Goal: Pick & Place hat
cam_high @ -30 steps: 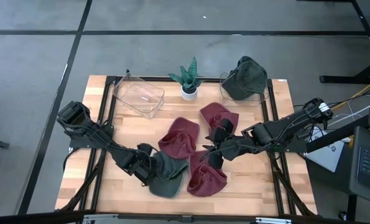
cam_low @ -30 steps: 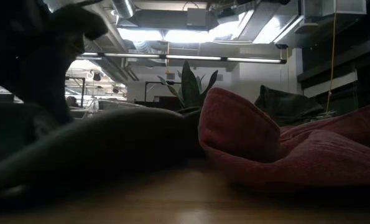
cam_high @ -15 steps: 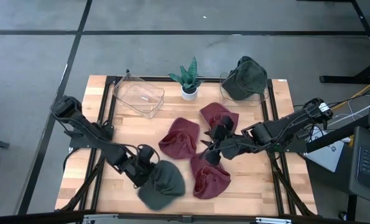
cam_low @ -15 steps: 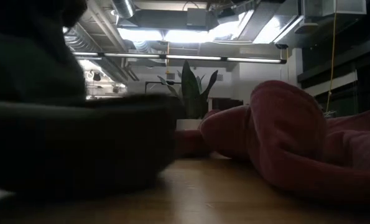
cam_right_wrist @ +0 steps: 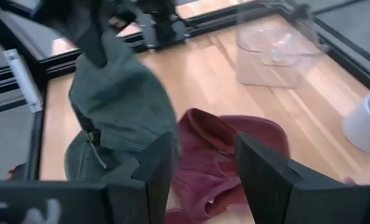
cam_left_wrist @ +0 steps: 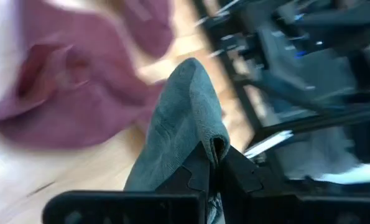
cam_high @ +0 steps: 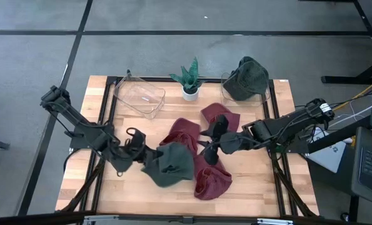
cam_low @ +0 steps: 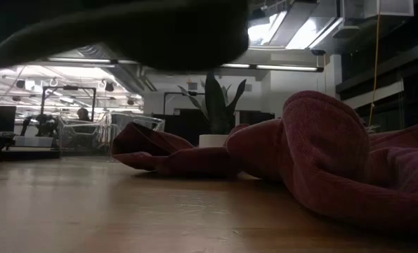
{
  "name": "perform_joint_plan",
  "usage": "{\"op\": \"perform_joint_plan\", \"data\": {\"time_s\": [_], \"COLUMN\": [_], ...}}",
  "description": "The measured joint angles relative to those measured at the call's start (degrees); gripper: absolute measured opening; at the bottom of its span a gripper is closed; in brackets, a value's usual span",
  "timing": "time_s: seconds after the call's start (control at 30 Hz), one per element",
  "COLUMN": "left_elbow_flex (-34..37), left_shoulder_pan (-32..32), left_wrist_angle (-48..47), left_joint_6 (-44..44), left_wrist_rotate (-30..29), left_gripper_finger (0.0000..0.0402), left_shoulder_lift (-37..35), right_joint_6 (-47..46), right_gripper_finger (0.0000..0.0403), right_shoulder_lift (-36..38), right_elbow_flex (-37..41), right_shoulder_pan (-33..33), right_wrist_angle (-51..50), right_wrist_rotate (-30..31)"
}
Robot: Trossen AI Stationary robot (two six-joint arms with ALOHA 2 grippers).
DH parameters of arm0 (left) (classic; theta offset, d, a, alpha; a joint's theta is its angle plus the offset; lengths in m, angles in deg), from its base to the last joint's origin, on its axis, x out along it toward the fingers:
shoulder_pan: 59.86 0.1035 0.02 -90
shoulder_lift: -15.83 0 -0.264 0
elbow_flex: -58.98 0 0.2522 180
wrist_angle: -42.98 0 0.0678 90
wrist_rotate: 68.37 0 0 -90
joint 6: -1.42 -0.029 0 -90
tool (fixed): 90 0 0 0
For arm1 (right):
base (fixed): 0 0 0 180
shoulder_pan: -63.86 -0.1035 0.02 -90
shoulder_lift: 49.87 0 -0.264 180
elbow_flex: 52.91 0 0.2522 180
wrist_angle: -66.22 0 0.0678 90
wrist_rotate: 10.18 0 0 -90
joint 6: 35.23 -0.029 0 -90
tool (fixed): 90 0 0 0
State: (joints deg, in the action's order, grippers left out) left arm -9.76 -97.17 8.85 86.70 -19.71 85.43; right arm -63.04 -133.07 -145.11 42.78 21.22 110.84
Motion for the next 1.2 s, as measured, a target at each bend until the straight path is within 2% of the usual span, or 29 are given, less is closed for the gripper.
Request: {"op": "perform_joint_plan", "data": {"time_s": [0.3,0.53,0.77,1.0,1.2], "left_elbow_flex": [-0.04,-0.04,-0.04,-0.04,-0.04], "left_shoulder_pan": [0.34,0.34,0.34,0.34,0.34], "left_wrist_angle": [14.09,16.75,16.75,16.75,16.75], "left_joint_6": [-19.74,-25.79,-26.58,-27.17,-27.77], "left_wrist_rotate": [1.07,2.74,3.50,3.71,2.41], "left_gripper_finger": [0.0010,0.0010,0.0011,0.0011,0.0011], "left_shoulder_lift": [-2.95,-3.14,-3.14,-3.14,-3.14], "right_joint_6": [8.32,11.81,7.81,6.35,5.80], "right_gripper_finger": [0.0169,0.0171,0.0199,0.0242,0.0241], "right_shoulder_lift": [0.00,0.00,-1.14,-2.14,-2.14], "right_elbow_flex": [0.00,0.00,-0.04,-0.04,-0.04], "right_shoulder_pan": [1.51,4.05,6.57,7.23,7.19], "right_wrist_angle": [8.30,12.64,11.89,9.84,9.50], "right_wrist_rotate": [-11.98,-22.91,-27.74,-28.14,-28.16]}}
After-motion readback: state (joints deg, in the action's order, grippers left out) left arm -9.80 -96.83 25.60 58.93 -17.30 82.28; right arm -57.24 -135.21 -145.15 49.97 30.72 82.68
